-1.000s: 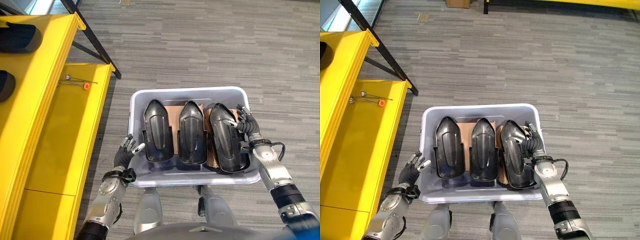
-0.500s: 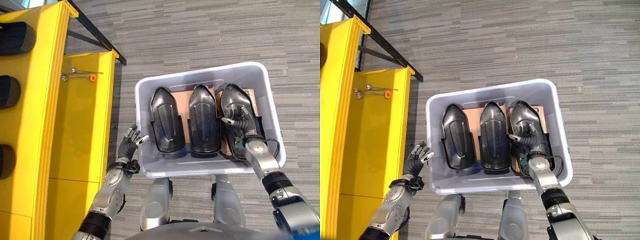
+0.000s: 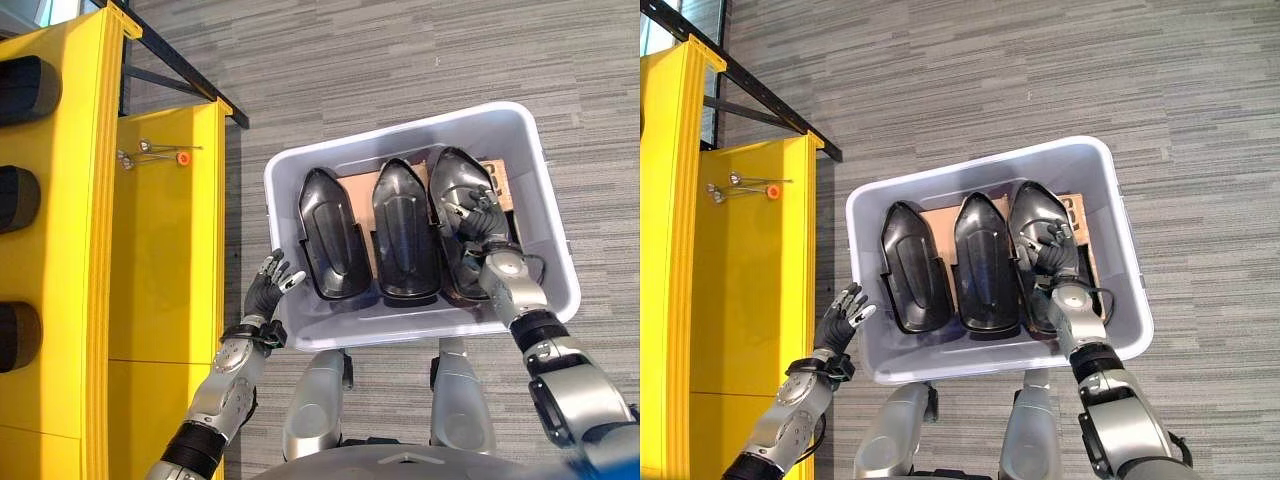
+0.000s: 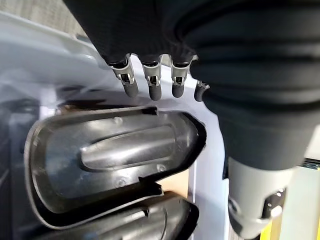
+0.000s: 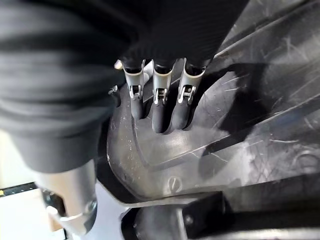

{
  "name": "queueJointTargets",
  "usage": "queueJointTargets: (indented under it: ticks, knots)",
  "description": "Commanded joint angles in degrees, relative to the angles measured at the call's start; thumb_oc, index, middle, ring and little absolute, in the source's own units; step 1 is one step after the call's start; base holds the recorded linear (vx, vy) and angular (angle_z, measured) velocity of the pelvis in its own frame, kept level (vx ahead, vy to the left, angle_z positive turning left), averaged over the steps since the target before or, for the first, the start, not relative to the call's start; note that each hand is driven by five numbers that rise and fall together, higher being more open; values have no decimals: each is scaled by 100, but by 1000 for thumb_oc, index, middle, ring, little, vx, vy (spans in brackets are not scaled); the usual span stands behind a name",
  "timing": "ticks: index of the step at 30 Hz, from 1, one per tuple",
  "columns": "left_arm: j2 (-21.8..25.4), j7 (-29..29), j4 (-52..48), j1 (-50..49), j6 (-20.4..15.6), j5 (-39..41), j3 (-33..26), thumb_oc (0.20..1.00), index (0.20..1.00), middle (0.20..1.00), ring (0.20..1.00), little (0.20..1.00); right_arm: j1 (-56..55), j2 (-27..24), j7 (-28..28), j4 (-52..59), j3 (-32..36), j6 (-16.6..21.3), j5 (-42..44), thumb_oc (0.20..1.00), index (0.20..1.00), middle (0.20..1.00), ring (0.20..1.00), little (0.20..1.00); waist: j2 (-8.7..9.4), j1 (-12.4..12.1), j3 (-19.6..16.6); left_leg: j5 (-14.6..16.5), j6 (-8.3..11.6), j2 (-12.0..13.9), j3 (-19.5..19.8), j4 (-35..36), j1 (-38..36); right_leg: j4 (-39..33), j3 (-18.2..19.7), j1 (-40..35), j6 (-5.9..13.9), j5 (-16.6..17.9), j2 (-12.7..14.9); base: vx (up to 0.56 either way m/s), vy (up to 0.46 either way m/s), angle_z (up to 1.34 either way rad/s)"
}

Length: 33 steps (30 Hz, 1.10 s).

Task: Move parts from the plastic box to the shelf.

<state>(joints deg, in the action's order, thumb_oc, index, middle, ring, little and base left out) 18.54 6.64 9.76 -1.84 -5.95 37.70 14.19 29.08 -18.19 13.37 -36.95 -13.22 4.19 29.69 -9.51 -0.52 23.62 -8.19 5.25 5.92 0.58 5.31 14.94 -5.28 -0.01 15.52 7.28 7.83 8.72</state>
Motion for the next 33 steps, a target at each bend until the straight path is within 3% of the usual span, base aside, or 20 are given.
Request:
queueJointTargets:
  ticks: [1, 9, 10, 12, 19, 26, 29, 33]
  knots:
    - [215, 131, -197, 65, -252, 110, 61, 1000, 1000, 1000, 1000, 1000, -404, 587, -270, 362, -433, 1, 583, 1000, 1000, 1000, 1000, 1000, 379, -160, 1, 390, 86, 149, 35, -307, -235, 566, -106, 302, 191, -148, 607, 0, 0, 0]
    - [148, 339, -256, 85, -245, 57, -52, 1000, 1000, 1000, 1000, 1000, -1089, 438, -226, 2132, -415, 237, 621, 1000, 1000, 1000, 1000, 1000, 517, 32, 16, 386, 106, 185, -30, -280, -262, 546, -71, 321, 201, -112, 589, -1, 1, -1]
    - [136, 398, -320, 69, -253, -4, -80, 1000, 1000, 1000, 1000, 1000, -1366, 349, -201, 3001, -165, 502, 659, 1000, 1000, 1000, 1000, 1000, 592, 132, 30, 397, 118, 223, -93, -253, -304, 547, -35, 339, 208, -109, 561, -9, 8, -7]
    - [142, 400, -332, 64, -265, -16, -86, 1000, 1000, 1000, 1000, 1000, -1392, 331, -160, 3138, -112, 558, 612, 1000, 1000, 1000, 1000, 1000, 616, 151, 12, 388, 121, 222, -113, -251, -281, 544, -21, 373, 212, -93, 560, -7, 8, -13]
    - [187, 475, -393, 33, -358, -112, -128, 1000, 1000, 1000, 1000, 1000, -1536, -35, 383, 4129, 485, 851, -547, 1000, 1000, 1000, 1000, 1000, 678, 286, -6, 386, 154, 280, -206, -169, -329, 526, 50, 429, 231, -85, 519, 5, 9, -11]
    - [243, 507, -467, -36, -441, -182, -194, 1000, 1000, 1000, 1000, 1000, -1632, -321, 819, 4450, 861, 842, -1669, 1000, 1000, 1000, 1000, 1000, 680, 337, -31, 376, 171, 313, -240, -98, -368, 512, 75, 442, 247, -106, 493, 3, 0, -2]
    - [248, 534, -498, -47, -491, -194, -191, 1000, 1000, 1000, 1000, 1000, -1653, -473, 1024, 4240, 902, 665, -2248, 1000, 1000, 1000, 1000, 1000, 673, 340, -36, 376, 170, 324, -251, -92, -371, 511, 72, 453, 254, -106, 481, 0, 0, 0]
    - [274, 534, -468, -33, -529, -199, -197, 1000, 1000, 1000, 1000, 1000, -1618, -545, 1101, 3607, 869, 485, -2394, 1000, 1000, 1000, 1000, 1000, 663, 321, -22, 367, 171, 329, -242, -89, -364, 509, 68, 457, 258, -107, 481, 0, 0, 0]
